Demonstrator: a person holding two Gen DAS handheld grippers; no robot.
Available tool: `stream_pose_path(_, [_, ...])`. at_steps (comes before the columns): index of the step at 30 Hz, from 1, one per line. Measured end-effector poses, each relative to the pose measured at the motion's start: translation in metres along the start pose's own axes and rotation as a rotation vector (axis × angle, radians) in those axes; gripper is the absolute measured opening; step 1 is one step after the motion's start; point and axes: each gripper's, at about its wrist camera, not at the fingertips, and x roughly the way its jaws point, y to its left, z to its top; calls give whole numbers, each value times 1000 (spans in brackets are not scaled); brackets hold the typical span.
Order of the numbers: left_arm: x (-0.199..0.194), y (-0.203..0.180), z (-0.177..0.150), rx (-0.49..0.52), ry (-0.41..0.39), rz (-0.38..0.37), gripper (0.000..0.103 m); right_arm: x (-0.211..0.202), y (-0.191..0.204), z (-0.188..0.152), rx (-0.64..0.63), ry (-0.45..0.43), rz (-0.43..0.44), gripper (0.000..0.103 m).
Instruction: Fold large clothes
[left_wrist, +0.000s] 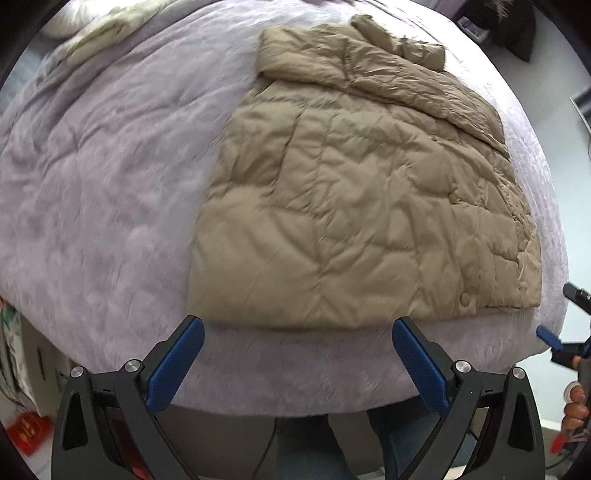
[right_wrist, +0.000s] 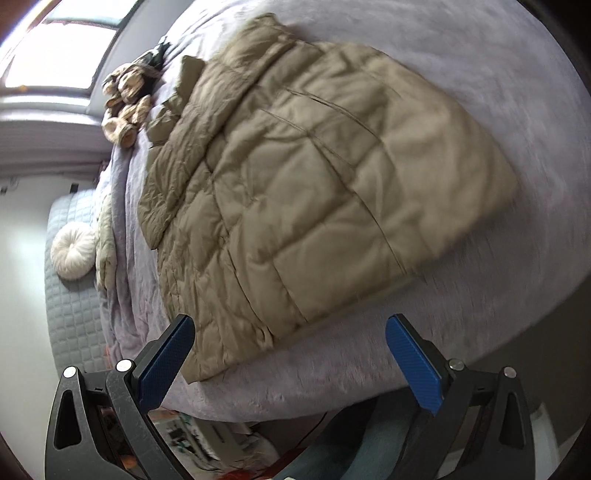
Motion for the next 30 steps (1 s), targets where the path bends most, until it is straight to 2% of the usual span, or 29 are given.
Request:
stream_pose_path(6, [13,32,-19,-160,34,-88,102,4,-31,-9,104,29,-24,103])
stream_pose_path(9, [28,38,-23,-226,63,-106,102,7,-42,-6,125,45,-40,103])
stream_pose_path(15, [52,33,-22,-264,86,-139,102,11,-71,1,197,72,-28,103])
stream_pose_path(18, [60,34,-17,-304,75,-223,102,13,-86,7,246,62,8,103])
stream_pose_path(20, [74,35,-11,-326,97,-261,102,16,-95,12,282,47,45,103])
stream_pose_path(23, [94,35,0,-362,130,-286,102,24,-109,22,348,17,115,103])
stream_pose_path(30, [112,19,21,-379,99,-309,102,54,-123,51,467,-47,253,102])
